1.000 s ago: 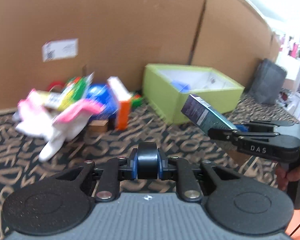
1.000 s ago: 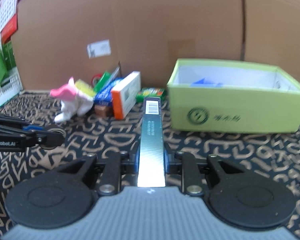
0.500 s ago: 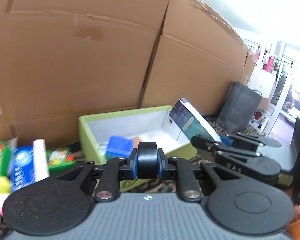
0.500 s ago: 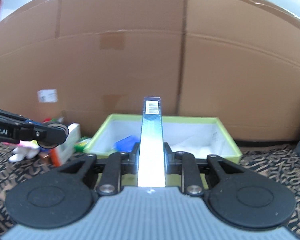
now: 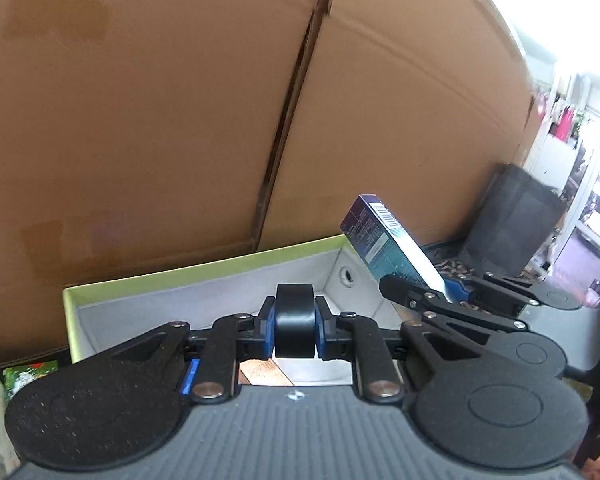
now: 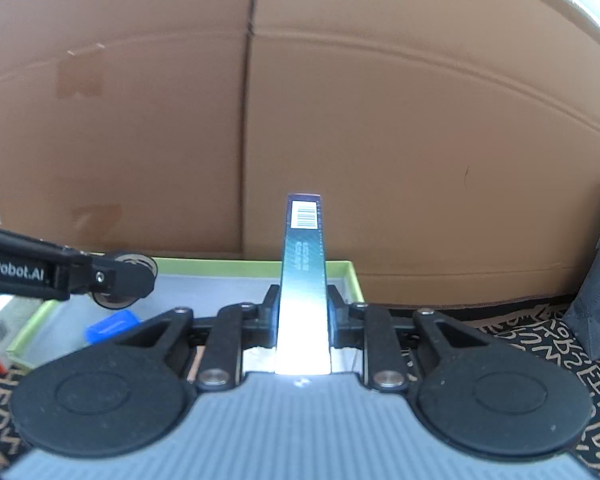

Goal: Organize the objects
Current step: 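Open both tools to release the tape roll and silver box into the box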

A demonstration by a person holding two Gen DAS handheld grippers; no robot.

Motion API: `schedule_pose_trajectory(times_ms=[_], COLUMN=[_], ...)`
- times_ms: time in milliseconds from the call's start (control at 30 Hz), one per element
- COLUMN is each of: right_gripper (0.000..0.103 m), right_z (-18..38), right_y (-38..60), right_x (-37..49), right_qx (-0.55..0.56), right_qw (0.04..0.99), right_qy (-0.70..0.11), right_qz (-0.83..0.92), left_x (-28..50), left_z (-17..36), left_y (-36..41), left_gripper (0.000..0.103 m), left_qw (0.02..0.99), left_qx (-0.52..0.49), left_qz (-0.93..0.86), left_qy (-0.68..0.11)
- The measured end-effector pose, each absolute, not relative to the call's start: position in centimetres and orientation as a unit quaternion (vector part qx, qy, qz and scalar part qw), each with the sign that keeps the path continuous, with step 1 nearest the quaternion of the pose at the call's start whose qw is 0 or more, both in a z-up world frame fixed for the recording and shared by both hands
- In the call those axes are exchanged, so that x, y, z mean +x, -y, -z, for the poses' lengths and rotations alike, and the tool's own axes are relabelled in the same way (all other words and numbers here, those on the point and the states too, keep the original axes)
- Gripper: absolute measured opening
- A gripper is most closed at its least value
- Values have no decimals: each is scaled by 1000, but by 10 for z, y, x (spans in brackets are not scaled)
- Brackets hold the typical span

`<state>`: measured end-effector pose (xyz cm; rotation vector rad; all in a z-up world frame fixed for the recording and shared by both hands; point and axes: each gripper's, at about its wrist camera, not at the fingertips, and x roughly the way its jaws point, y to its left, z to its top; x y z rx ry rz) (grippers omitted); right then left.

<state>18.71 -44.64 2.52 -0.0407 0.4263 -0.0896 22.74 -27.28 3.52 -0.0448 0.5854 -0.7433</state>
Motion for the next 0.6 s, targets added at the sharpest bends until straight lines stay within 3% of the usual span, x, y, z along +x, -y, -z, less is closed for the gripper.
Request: schedule_pose_trajectory(times_ms=[467,533,567,600], right_gripper=[22,23,34,54], right_z=[6,11,13,13], right_y=[445,443,442,441], right_x=[227,228,228,227], right_qx=[-63,-73,-77,-79], right_qw=[971,971,971,971], right_qy=[-227,-223,-220,-219], right_qz=[46,49,51,54], left_x=[254,252,252,250], left_z=[-10,-9,-9,-9], left_y=[282,277,274,270], left_gripper=[19,44,79,95], left_qw=[893,893,890,893], left_qx=[-13,-24,-34,-46], left_qz=[336,344,347,342], left_qy=[-300,-291,-292,-290])
